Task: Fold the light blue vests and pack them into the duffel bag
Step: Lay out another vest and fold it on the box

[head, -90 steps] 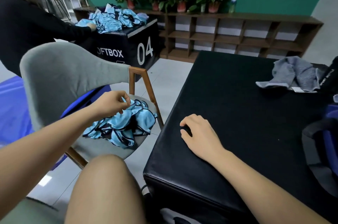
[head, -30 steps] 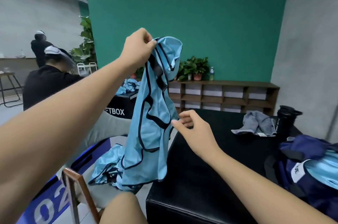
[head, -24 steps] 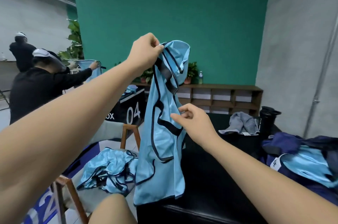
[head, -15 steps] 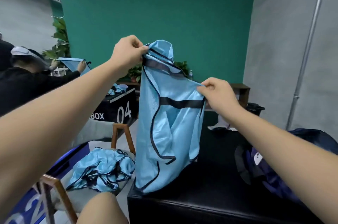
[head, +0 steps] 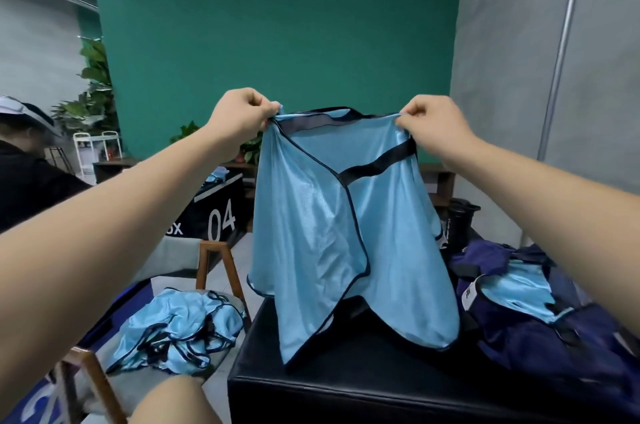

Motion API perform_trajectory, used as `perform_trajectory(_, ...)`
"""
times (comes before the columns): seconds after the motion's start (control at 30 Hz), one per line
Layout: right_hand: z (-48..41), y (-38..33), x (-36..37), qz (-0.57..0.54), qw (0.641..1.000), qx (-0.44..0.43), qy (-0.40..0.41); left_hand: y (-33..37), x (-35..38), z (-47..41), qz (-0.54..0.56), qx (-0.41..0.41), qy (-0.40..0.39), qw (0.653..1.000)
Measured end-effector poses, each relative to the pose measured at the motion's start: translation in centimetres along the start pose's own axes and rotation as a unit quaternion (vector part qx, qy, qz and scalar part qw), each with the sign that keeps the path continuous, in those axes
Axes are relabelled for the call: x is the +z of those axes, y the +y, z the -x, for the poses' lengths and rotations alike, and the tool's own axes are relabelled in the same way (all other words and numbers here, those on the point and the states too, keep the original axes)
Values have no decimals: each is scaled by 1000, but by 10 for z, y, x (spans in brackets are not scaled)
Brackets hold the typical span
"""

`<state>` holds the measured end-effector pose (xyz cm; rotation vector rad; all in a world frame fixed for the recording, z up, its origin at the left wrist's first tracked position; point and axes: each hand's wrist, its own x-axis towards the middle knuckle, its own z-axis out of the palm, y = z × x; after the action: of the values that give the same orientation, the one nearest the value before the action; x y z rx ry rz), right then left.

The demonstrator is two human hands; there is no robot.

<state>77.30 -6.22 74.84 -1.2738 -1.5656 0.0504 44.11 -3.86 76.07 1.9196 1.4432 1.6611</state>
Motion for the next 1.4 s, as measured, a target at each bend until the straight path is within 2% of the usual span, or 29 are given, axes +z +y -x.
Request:
perform_trajectory(0.07, 4, -1, 2, -33, 999, 13, -39, 6, 3, 2, 14, 11, -5, 1000)
perform_trajectory(0.13, 14, -3, 5, -83, 987, 19, -135, 12, 7, 4, 24, 24, -12, 999)
perform_trajectory(0.2, 27, -7, 10, -148, 952, 38, -264, 18, 10, 7, 26, 38, -23, 999)
perform_trajectory(0.27, 34, -9, 18, -180, 926, 49, -327, 23, 14, 11, 29, 51, -39, 997)
perform_trajectory(0.33, 34, -11, 28, -168, 938, 39, -301, 26, 17, 14, 37, 61, -64, 995)
perform_trajectory(0.4, 30, -12, 34, -115, 967, 12, -228, 29, 18, 18, 41, 66, -87, 993)
perform_trajectory(0.47, 26, -14, 39, -70, 981, -17, -183, 31, 19, 20, 47, 72, -103, 991)
perform_trajectory(0.73, 24, -21, 58, -65, 967, -49, -243, 39, 12, 24, 70, 72, -147, 984)
perform_trajectory(0.8, 21, -17, 56, -57, 973, -53, -218, 38, 9, 24, 68, 72, -149, 984)
perform_trajectory(0.9, 6, -15, 45, -69, 989, -40, -126, 32, 2, 24, 53, 69, -138, 987)
perform_trajectory(1.0, -7, -20, 27, -88, 992, -41, -75, 25, -2, 27, 4, 64, -134, 989)
perform_trajectory(1.13, -12, -33, 14, -98, 990, -65, -83, 23, 6, 39, -6, 73, -162, 984)
perform_trajectory(1.4, 0, -54, 15, -50, 968, -126, -210, 50, 30, 55, -34, 136, -168, 976)
